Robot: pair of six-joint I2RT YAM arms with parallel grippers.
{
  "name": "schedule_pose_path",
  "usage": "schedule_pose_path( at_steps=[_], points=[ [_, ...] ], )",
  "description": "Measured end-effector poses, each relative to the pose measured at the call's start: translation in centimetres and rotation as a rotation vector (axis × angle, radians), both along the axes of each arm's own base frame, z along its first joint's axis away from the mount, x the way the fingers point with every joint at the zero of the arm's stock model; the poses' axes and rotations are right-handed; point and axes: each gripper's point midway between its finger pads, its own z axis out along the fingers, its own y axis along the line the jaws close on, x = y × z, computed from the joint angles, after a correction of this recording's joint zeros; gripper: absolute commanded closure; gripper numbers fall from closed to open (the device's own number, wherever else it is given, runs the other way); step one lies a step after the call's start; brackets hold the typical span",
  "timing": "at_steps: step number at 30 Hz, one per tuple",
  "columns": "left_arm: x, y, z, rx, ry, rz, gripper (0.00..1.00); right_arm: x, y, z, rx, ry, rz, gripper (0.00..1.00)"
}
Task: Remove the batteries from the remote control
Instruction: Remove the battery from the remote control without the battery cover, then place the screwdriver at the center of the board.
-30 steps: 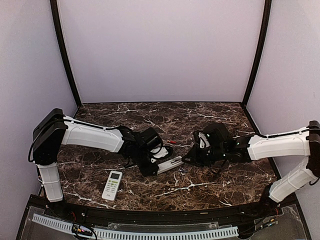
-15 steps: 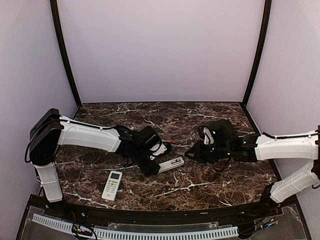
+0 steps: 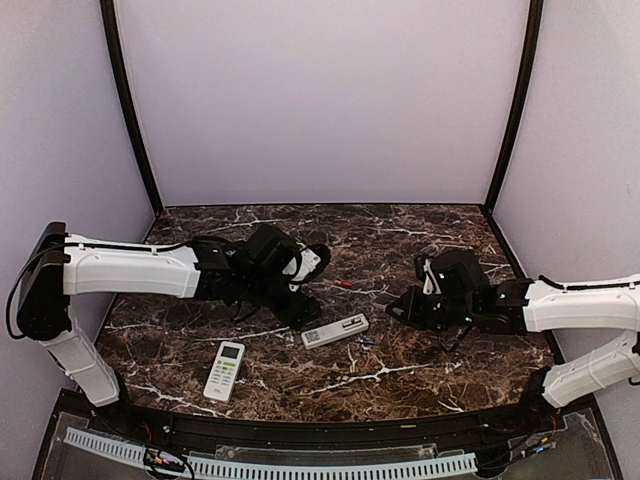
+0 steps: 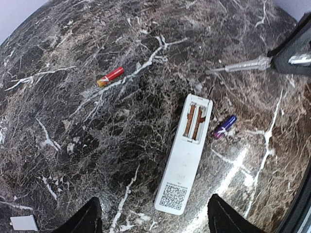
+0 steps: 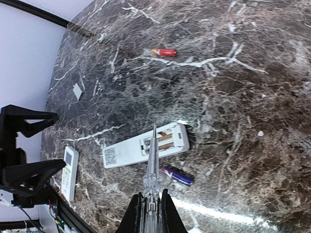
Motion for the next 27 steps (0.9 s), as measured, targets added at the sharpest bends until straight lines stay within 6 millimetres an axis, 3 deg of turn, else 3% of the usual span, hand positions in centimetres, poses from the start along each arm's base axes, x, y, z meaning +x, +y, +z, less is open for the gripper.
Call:
schedule_pose_path(
  at_steps=[5,9,20,27],
  points=[
    [0.6,-0.5,2.2,-0.145,0.027,0.098,0.25,0.2,-1.9,-2.4,-0.058,-0.017,-0.063,1.00],
    [1.3,-0.5,2.9,-0.259,0.077,0.189,0.25,1.2,-2.0,-2.8,-0.062,-0.055,-0.096,1.00],
    [4.6,4.0,1.6,-0.397,0.174,0.441,0.25,2.1,-1.5,-5.3,-0.074,-0.077,-0.106,1.00],
    [4.6,4.7,3.6,-0.439,0.130,0.451,0.25,2.1,-1.4,-6.4,-0.095,-0.061,-0.100,0.81]
  ],
)
